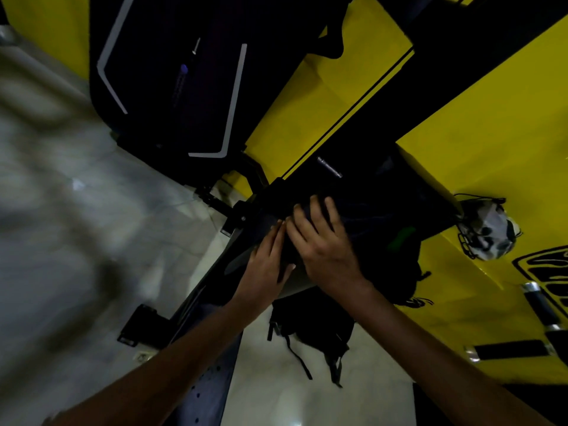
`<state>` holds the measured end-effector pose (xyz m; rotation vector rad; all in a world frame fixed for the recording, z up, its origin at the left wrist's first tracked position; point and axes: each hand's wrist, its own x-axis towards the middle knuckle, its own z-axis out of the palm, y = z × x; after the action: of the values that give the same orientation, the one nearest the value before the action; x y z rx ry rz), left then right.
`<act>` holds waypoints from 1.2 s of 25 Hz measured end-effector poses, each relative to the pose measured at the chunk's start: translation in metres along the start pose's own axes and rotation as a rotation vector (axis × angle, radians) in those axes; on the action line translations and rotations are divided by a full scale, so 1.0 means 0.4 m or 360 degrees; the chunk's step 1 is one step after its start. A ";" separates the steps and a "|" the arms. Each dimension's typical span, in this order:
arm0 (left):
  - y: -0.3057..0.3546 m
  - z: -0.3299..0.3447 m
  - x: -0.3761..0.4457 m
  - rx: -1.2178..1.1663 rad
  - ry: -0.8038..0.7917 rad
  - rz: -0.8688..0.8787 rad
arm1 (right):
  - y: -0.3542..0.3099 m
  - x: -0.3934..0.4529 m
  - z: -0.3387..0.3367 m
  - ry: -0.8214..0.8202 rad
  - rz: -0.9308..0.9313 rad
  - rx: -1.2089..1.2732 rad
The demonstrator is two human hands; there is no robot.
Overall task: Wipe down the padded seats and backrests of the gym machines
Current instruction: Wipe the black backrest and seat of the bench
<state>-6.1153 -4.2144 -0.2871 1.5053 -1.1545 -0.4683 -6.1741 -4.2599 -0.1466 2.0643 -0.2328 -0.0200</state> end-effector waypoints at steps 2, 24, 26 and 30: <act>-0.026 0.001 -0.011 0.0034 -0.0071 -0.0048 | 0.030 -0.014 -0.004 0.0027 0.0181 -0.0047; -0.255 0.063 -0.088 0.0180 -0.0262 -0.0216 | -0.206 -0.020 0.114 0.0168 0.0337 -0.0124; -0.283 0.082 -0.098 0.0171 -0.0230 -0.0237 | -0.253 -0.009 0.134 0.0151 0.0224 -0.0059; -0.337 0.110 -0.109 0.0157 -0.0172 -0.0220 | -0.232 -0.024 0.152 0.0314 0.0390 0.0063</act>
<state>-6.1155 -4.2146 -0.4353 1.6693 -1.1764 -0.6003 -6.1757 -4.2675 -0.2576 2.0471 -0.3643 0.3385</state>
